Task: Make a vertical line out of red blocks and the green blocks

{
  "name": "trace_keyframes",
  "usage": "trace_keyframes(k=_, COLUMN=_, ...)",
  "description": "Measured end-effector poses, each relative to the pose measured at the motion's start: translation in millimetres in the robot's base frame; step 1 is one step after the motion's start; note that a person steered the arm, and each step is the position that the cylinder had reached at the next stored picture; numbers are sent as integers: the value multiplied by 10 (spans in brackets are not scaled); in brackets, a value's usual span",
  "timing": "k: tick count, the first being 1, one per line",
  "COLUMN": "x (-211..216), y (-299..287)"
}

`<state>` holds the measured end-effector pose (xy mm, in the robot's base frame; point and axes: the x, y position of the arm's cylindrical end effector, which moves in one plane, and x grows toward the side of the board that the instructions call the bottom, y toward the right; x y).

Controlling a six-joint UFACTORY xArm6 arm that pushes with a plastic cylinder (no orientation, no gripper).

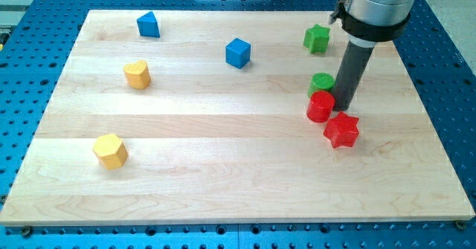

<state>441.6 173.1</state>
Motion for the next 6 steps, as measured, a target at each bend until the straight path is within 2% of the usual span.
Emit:
trace_keyframes(k=1, x=-210, y=64)
trace_keyframes(k=2, x=-901, y=67)
trace_keyframes(k=3, x=-946, y=-561)
trace_keyframes(k=4, x=-201, y=-773)
trace_keyframes(k=5, x=-8, y=-689)
trace_keyframes(k=6, x=-8, y=-482)
